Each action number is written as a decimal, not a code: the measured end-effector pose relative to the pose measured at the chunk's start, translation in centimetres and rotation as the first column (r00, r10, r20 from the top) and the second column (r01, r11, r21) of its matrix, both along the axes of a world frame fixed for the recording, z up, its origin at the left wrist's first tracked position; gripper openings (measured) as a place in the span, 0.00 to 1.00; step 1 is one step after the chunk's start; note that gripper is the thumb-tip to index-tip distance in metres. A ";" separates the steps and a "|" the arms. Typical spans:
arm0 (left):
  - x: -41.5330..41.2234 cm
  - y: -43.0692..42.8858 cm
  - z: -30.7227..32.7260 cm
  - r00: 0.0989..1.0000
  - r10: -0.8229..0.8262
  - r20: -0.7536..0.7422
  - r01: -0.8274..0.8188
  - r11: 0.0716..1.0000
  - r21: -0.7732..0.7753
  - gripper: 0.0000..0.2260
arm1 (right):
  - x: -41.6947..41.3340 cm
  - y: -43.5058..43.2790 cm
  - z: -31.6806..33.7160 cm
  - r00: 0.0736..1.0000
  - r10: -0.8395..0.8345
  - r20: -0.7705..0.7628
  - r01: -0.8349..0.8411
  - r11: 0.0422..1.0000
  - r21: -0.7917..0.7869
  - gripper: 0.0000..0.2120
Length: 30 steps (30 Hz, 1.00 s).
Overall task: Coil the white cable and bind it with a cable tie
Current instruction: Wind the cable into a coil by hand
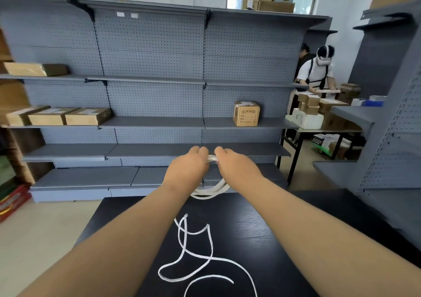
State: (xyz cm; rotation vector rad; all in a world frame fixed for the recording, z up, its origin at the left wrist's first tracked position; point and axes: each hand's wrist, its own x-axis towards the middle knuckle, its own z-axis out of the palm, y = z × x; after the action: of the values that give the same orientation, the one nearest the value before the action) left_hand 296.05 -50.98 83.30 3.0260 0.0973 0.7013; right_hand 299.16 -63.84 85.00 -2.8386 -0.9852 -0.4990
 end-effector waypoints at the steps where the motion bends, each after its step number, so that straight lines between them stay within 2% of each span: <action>1: -0.2 0.4 -0.1 1.000 -0.006 0.012 0.006 1.000 -0.009 0.05 | -0.2 0.4 -0.1 1.000 0.000 -0.001 0.000 1.000 -0.002 0.08; 5: -1.2 2.0 -0.7 0.996 0.003 0.090 0.019 0.970 -0.241 0.07 | -0.5 1.9 -0.5 0.995 -0.070 -0.066 0.079 0.984 0.160 0.07; 8: -1.9 2.9 -1.2 0.994 0.037 0.100 0.008 0.910 -0.414 0.06 | -1.0 2.9 -1.1 0.973 -0.134 -0.187 0.191 0.925 0.328 0.08; 11: -2.3 3.5 -1.0 0.996 0.053 0.069 -0.026 0.935 -0.353 0.06 | -1.9 3.7 -1.7 0.951 -0.149 -0.271 0.255 0.874 0.413 0.10; 13: -2.6 3.6 -0.6 0.997 0.053 0.050 -0.038 0.966 -0.257 0.07 | -2.3 4.3 -1.9 0.957 -0.156 -0.245 0.245 0.886 0.394 0.08; 16: -2.8 3.8 -0.2 0.998 0.031 0.049 -0.029 0.998 -0.050 0.06 | -2.9 4.9 -1.8 0.979 -0.150 -0.139 0.179 0.959 0.221 0.07; 18: -2.9 4.2 0.0 0.998 0.006 0.064 -0.008 0.999 0.033 0.05 | -3.3 5.0 -1.5 0.988 -0.145 -0.060 0.150 0.985 0.091 0.12; 21: -3.0 4.9 0.4 0.997 -0.018 0.075 0.013 0.998 0.057 0.07 | -3.5 4.9 -1.2 0.990 -0.112 0.079 0.115 0.993 -0.031 0.18; 24: -3.1 5.3 0.7 0.994 -0.029 0.108 0.022 0.997 0.072 0.08 | -3.4 5.2 -1.0 0.986 -0.091 0.140 0.100 0.993 -0.059 0.16; 27: -3.3 5.2 0.7 0.983 -0.046 0.176 0.036 0.998 0.061 0.07 | -3.2 5.6 -1.0 0.985 -0.108 0.132 0.110 0.994 -0.009 0.16; 30: -3.5 5.2 0.0 0.947 -0.082 0.312 0.099 0.994 -0.040 0.07 | -3.3 6.0 -0.7 0.988 -0.144 0.050 0.139 0.986 0.094 0.15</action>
State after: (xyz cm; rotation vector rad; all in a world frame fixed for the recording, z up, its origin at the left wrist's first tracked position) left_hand 292.56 -45.81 83.35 2.8045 -0.0311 1.1313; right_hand 295.90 -57.79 84.26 -2.8404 -0.7518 -0.6244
